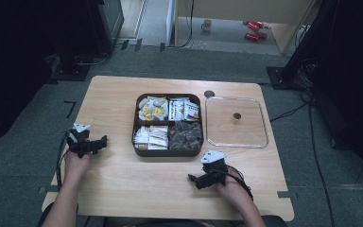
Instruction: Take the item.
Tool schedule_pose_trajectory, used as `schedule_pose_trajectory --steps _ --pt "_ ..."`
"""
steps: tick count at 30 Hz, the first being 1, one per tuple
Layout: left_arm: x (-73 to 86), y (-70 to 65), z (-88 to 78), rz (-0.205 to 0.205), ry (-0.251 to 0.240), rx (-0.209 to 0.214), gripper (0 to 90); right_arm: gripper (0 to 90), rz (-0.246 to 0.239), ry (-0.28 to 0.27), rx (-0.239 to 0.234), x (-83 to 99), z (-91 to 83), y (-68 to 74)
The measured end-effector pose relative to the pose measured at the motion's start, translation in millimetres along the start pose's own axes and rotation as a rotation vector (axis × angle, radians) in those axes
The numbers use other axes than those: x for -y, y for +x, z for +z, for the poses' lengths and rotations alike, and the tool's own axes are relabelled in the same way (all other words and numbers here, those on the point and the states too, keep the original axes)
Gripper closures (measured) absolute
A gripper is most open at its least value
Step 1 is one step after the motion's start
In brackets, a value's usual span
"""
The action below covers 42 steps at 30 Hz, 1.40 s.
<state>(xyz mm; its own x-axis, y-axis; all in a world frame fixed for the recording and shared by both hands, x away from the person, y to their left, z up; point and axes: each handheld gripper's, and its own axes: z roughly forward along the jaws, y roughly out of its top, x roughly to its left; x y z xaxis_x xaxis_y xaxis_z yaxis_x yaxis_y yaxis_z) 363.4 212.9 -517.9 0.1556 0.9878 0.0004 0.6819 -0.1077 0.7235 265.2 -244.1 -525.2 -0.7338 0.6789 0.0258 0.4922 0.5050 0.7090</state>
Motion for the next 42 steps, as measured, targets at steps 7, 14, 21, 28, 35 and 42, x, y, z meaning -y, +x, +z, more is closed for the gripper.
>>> schedule_pose_trajectory --steps 7,14,21,28,35,42 --pt "-0.9 -1.7 0.8 0.021 0.001 0.022 8.3 0.0 -0.003 0.000 -0.004 -0.2 0.2 -0.4" --pt "-0.9 -1.8 0.9 0.023 0.002 0.025 8.2 0.0 -0.005 0.000 -0.005 -0.3 0.3 -0.5" --pt "-1.1 -2.0 1.1 0.024 0.002 0.026 8.2 0.0 -0.005 0.000 -0.005 -0.3 0.3 -0.5" --pt "-1.3 -2.7 1.3 0.023 0.002 0.026 8.2 0.0 -0.004 -0.001 -0.005 -0.3 0.5 -0.5" --pt "-2.2 -2.6 2.1 0.039 0.003 0.040 8.2 0.0 -0.005 -0.001 -0.005 -0.3 0.5 -0.5" --pt "-4.1 -1.1 1.2 0.052 0.010 0.052 11.2 0.0 -0.006 -0.001 -0.005 -0.3 0.5 -0.5"
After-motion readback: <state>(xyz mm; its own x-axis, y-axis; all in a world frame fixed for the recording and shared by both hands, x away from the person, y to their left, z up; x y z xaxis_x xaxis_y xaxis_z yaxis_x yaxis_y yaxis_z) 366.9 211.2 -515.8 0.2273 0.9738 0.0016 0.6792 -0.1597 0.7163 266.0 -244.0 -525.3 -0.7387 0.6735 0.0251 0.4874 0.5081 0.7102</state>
